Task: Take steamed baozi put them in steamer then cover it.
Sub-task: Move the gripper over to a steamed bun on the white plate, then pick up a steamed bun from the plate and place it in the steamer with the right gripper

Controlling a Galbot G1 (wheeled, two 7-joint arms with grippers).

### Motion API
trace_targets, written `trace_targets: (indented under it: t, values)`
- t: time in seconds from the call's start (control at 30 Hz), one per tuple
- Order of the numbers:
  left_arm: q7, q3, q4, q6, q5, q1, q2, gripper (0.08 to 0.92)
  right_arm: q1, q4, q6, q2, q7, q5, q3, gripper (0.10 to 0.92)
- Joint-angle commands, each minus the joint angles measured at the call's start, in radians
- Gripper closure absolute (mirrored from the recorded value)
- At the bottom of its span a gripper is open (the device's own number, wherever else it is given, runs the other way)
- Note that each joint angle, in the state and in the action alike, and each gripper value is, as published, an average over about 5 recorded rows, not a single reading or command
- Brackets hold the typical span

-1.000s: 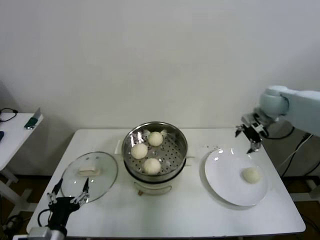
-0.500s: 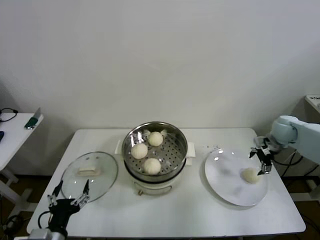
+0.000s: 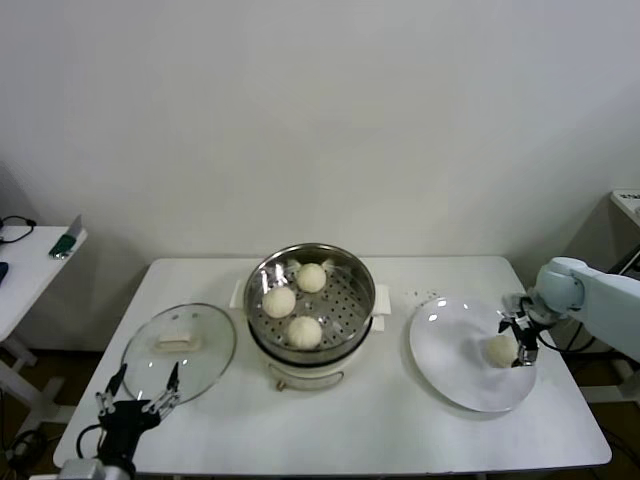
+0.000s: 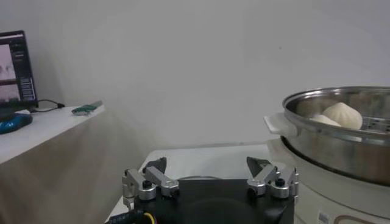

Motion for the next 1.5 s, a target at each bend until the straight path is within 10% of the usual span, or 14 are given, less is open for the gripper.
trace_targets:
  t: [0.03, 0.67, 1.1, 1.5]
  values:
    - [-0.001, 0.0, 0.0, 0.0, 0.001, 0.001, 0.002, 0.177, -0.075, -0.022, -0.013, 0.0, 0.015, -0.018, 0.081, 0.204]
    - [-0.004, -0.002, 0.0, -0.006, 0.01, -0.003, 0.004, 0.177, 0.126, 0.052, 0.001, -0.024, -0.025, 0.041, -0.044, 0.363]
    - [-0.01, -0.002, 0.0, 0.004, 0.01, -0.017, 0.014, 0.177, 1.011, 0.344, -0.068, 0.179, -0.065, 0.587, -0.641, 0.358]
    - [-0.024, -0.004, 0.0, 0.01, 0.013, -0.039, 0.014, 0.177, 0.892, 0.461, -0.22, 0.419, 0.078, 0.811, -0.46, 0.355]
